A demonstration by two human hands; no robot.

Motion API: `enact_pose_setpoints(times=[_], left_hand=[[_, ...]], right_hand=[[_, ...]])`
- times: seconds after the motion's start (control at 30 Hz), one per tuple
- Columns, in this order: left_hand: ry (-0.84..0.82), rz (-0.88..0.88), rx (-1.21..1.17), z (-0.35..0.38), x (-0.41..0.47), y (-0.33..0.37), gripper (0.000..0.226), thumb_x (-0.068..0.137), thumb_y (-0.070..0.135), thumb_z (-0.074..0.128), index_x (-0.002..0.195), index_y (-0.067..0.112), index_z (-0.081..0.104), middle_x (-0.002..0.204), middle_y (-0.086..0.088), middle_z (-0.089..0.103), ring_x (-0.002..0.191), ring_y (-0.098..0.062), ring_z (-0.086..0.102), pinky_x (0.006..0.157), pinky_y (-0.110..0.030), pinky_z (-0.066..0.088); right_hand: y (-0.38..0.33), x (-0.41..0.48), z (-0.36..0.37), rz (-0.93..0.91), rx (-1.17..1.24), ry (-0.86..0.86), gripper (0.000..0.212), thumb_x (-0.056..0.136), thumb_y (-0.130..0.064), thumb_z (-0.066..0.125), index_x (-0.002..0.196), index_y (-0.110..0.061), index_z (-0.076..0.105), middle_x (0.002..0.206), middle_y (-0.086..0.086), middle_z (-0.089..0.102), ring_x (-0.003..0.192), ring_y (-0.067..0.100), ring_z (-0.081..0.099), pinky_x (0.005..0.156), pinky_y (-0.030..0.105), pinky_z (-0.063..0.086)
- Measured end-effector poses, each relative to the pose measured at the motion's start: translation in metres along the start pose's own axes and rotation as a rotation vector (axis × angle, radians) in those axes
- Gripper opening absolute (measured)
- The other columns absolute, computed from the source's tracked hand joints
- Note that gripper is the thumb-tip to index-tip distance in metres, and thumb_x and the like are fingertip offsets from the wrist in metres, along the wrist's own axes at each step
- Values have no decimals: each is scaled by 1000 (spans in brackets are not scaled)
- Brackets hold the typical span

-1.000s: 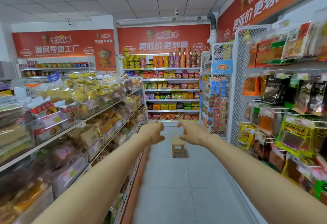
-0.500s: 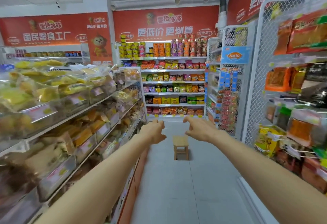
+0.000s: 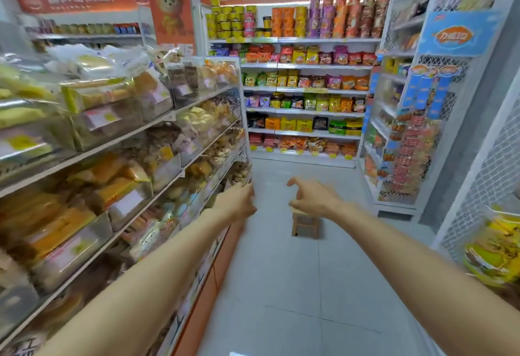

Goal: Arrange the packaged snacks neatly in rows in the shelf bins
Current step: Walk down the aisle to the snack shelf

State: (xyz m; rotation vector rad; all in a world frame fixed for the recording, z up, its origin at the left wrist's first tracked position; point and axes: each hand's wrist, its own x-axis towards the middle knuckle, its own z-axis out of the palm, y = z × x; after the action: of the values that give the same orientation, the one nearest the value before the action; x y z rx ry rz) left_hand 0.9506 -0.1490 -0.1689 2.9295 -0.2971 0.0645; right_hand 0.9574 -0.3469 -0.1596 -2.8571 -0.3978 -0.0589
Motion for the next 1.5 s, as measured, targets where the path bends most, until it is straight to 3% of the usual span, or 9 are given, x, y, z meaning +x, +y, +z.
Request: enact_pose_setpoints(times=[0.3,0.43,0.6,0.73,0.87,1.03,1.17,1.37,1.5], left_hand=[[-48,-22,-129,63,212,-87,42,85,23,60,123,10,46,124,-11,49,113,-28,50,89,-35,42],[-140,-55,-105,94,296,-123,40,84,18,61,117,3,47,116,-13,54,114,-25,50,102,-41,31],[-173,-88,-118,123,390,-148,51,87,22,57,133,10,40,134,-9,46,123,-25,46,95,-36,42],[-146,-151,-139,150,454,-162,53,86,25,56,134,13,38,131,-9,47,118,-29,48,91,-40,45],[-147,-220,-163,177,524,-180,46,87,27,58,129,12,44,128,-8,51,116,-27,51,90,-39,45],[-192,-278,-62,196,622,-197,33,90,19,49,122,9,47,118,-10,58,107,-27,55,77,-34,44],[-228,-304,-26,205,689,-207,29,91,23,50,113,6,50,116,-11,58,104,-29,56,78,-35,44],[-227,-536,-232,222,774,-223,28,88,22,51,113,10,50,115,-9,58,102,-28,57,72,-32,42],[-236,-647,-311,244,827,-238,27,93,25,45,115,10,51,115,-8,59,105,-28,56,75,-31,43]], right_hand=[[53,216,56,5,38,-77,49,89,-35,56,133,-26,38,115,1,61,110,22,54,86,34,41],[74,301,88,24,73,-154,48,87,-33,55,132,-26,39,110,1,64,110,23,54,88,35,43],[103,399,109,38,85,-211,48,88,-33,55,132,-25,40,113,3,62,108,24,55,89,38,46],[123,485,134,-15,113,-260,48,87,-31,57,131,-20,41,114,10,62,106,29,56,91,43,45],[144,571,165,-104,99,-309,40,88,-29,56,124,-18,42,107,7,64,101,29,57,85,42,47],[184,679,196,-198,101,-389,43,90,-30,54,129,-16,40,113,9,62,106,31,55,89,42,46],[214,754,200,-251,81,-451,43,91,-29,52,130,-15,41,117,9,60,108,29,54,88,39,45],[246,857,220,-294,120,-570,44,91,-28,52,131,-18,41,122,10,58,111,29,54,90,38,45],[261,915,242,-310,143,-645,42,91,-29,53,130,-17,43,122,11,58,112,29,53,91,35,44]])
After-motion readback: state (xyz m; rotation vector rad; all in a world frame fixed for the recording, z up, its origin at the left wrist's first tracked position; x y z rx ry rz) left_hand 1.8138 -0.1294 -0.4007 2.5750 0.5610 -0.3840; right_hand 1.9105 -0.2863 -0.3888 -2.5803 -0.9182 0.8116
